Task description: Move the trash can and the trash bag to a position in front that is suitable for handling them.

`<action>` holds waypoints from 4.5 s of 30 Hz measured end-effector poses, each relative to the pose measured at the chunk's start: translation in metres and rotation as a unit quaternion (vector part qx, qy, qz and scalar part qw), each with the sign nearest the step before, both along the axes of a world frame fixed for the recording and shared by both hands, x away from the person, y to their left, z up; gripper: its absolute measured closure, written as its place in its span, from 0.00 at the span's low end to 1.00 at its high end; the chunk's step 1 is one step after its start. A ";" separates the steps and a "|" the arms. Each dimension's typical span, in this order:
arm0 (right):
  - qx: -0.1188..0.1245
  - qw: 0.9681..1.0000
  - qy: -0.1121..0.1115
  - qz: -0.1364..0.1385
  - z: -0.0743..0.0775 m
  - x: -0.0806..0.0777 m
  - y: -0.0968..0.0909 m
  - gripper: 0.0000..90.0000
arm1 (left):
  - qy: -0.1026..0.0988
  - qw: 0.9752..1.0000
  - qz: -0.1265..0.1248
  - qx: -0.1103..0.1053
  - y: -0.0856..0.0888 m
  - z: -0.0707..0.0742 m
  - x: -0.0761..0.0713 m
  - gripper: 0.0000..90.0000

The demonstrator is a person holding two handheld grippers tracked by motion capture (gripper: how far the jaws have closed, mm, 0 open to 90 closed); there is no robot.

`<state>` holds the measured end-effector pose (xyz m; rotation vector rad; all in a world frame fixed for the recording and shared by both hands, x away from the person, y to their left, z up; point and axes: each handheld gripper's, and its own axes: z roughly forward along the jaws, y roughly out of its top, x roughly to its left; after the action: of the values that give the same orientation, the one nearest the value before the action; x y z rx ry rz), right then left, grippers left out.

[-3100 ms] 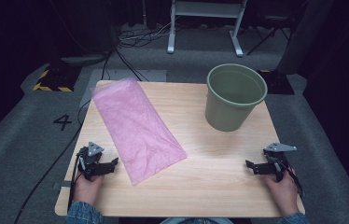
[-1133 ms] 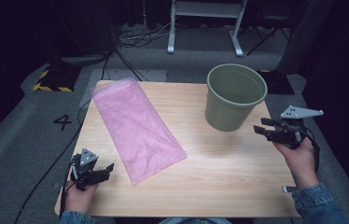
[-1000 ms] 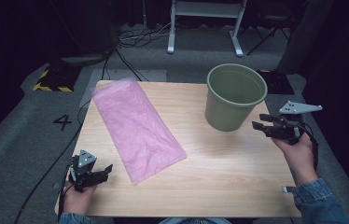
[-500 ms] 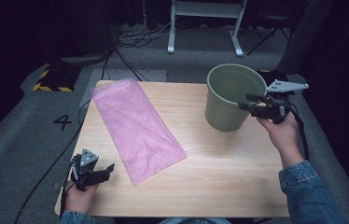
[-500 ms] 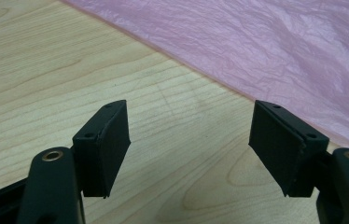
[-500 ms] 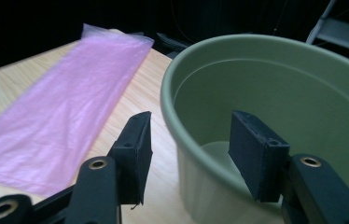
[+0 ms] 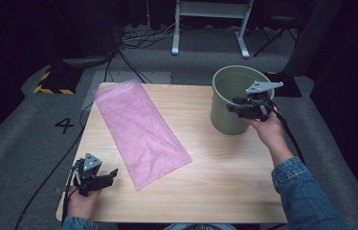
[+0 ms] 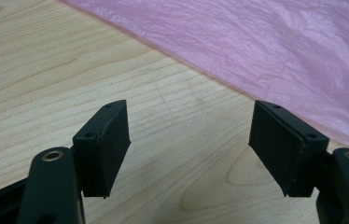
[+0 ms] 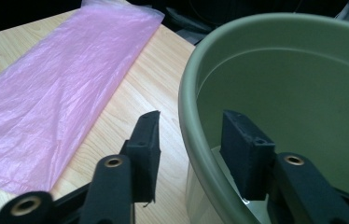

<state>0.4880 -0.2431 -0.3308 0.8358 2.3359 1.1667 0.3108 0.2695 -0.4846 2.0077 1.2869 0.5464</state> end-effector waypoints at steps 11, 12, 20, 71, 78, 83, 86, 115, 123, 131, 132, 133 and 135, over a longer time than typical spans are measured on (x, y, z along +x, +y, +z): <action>-0.020 1.000 -0.010 0.009 0.000 -0.002 0.003 0.82 | 0.003 1.000 -0.001 0.000 -0.001 -0.002 0.001 0.32; -0.018 1.000 -0.008 0.014 0.000 -0.004 0.003 0.83 | 0.003 1.000 -0.001 0.000 -0.001 -0.002 0.001 0.32; 0.003 0.999 0.006 0.052 -0.001 -0.028 0.009 0.81 | 0.002 1.000 -0.011 -0.003 -0.006 -0.001 0.007 0.32; 0.040 0.963 0.060 0.258 -0.004 -0.208 0.058 0.74 | 0.002 0.999 -0.048 -0.005 -0.027 0.003 0.030 0.32; 0.041 0.956 0.067 0.284 -0.004 -0.224 0.069 0.74 | 0.001 0.999 -0.043 -0.009 -0.025 0.004 0.030 0.32; 0.033 0.952 0.067 0.298 -0.003 -0.235 0.073 0.73 | 0.000 0.999 -0.040 -0.010 -0.022 0.005 0.030 0.32; 0.034 0.949 0.071 0.304 -0.002 -0.238 0.073 0.72 | 0.000 0.999 -0.039 -0.011 -0.022 0.005 0.031 0.32; 0.084 0.991 -0.008 0.107 0.020 -0.182 -0.037 0.54 | 0.008 1.000 -0.028 -0.007 -0.019 0.003 0.034 0.32; 0.073 0.997 0.007 0.016 -0.015 -0.152 -0.078 0.49 | 0.010 1.000 -0.020 -0.007 -0.015 0.002 0.035 0.32; 0.021 0.999 0.019 -0.045 -0.063 -0.137 -0.100 0.47 | 0.016 1.000 -0.014 0.002 -0.011 0.001 0.036 0.33; 0.021 0.999 0.019 -0.045 -0.063 -0.137 -0.100 0.47 | 0.017 1.000 -0.013 0.003 -0.011 0.001 0.036 0.33; 0.014 0.998 0.024 -0.049 -0.071 -0.135 -0.102 0.48 | 0.017 1.000 -0.013 0.003 -0.010 0.001 0.036 0.33; 0.011 0.997 0.043 -0.059 -0.094 -0.133 -0.107 0.49 | 0.016 1.000 -0.008 -0.001 -0.010 0.001 0.036 0.32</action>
<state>0.3553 -0.3500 -0.4247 1.0352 2.3107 1.1305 0.3472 0.2598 -0.4836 2.0316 1.2887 0.5079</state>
